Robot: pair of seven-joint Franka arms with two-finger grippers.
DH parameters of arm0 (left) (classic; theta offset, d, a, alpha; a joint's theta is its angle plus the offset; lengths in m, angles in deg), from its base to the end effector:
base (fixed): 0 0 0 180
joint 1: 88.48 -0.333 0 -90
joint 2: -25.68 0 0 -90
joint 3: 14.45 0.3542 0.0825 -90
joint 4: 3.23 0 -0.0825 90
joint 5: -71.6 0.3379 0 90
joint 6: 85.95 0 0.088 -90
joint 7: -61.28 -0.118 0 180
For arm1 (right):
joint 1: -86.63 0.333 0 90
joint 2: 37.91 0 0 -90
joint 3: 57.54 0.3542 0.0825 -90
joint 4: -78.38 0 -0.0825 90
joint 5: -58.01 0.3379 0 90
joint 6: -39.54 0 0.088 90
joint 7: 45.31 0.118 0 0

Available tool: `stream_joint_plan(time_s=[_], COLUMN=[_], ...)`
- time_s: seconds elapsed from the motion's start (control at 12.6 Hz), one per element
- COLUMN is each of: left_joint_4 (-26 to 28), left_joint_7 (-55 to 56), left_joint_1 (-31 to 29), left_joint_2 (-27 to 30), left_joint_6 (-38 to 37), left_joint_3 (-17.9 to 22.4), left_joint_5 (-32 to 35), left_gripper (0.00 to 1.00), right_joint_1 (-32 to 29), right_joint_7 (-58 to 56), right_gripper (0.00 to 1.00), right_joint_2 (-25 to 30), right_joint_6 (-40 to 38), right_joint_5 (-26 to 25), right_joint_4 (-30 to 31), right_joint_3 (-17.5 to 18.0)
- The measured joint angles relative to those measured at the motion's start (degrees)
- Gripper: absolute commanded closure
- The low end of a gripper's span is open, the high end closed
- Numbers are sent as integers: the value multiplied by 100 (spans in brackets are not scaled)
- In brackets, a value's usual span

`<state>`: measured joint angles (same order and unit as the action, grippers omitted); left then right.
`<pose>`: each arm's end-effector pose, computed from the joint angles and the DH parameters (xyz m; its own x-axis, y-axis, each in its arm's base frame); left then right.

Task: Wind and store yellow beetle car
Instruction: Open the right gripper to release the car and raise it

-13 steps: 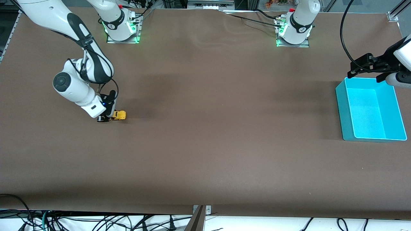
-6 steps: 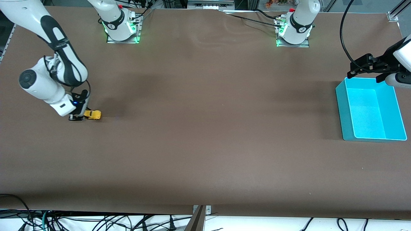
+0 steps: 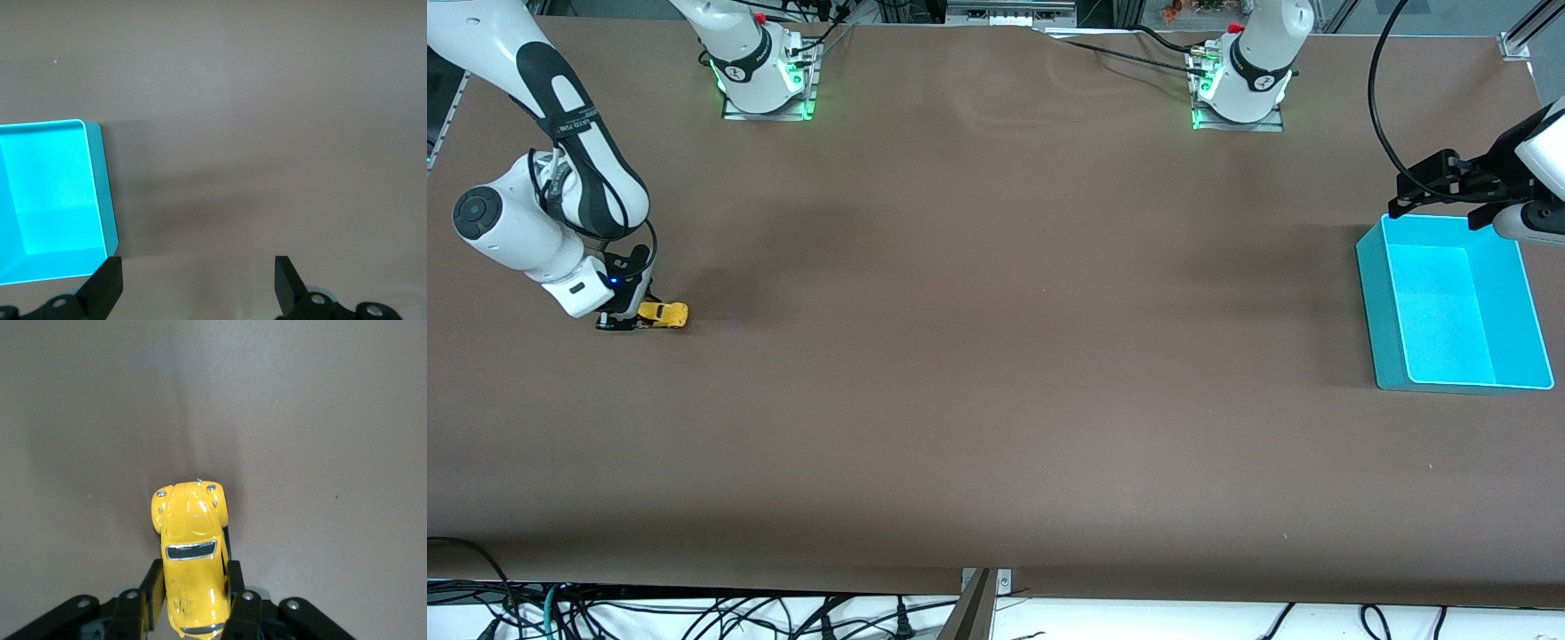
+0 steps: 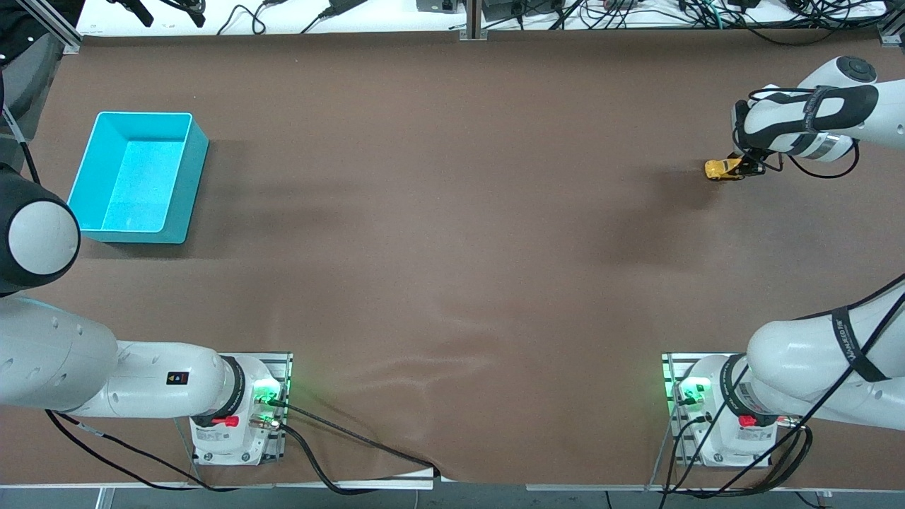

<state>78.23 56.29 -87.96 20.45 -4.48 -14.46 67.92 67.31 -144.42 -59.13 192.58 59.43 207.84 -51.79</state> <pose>0.5238 -0.0132 0.6548 0.9908 -0.1055 -0.0848 -0.0995 -0.9924 0.0717 0.5200 -0.1274 0.2658 0.1059 0.9935 0.0412 0.9930 -0.1079 0.0490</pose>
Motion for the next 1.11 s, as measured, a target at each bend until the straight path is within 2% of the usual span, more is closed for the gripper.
stream_joint_plan(time_s=[0.08,0.4,0.79,0.95,1.11], left_joint_4=[0,0,0,0,1], left_joint_7=[0,0,0,0,0], left_joint_1=[-5,-16,-14,-5,18], left_joint_2=[-20,-56,-56,-77,-179], left_joint_6=[0,4,5,15,75], left_joint_3=[1,4,2,-4,-15], left_joint_5=[-17,-63,-65,-65,-66], left_gripper=[0,0,0,0,0], right_joint_1=[1,10,8,6,7], right_joint_7=[33,214,451,667,883], right_gripper=[0,0,0,0,0], right_joint_2=[-8,-39,24,311,982], right_joint_6=[-35,-412,-691,-907,-1247], right_joint_5=[0,0,4,4,67], right_joint_4=[-3,-215,-422,-570,-682], right_joint_3=[80,392,446,553,800])
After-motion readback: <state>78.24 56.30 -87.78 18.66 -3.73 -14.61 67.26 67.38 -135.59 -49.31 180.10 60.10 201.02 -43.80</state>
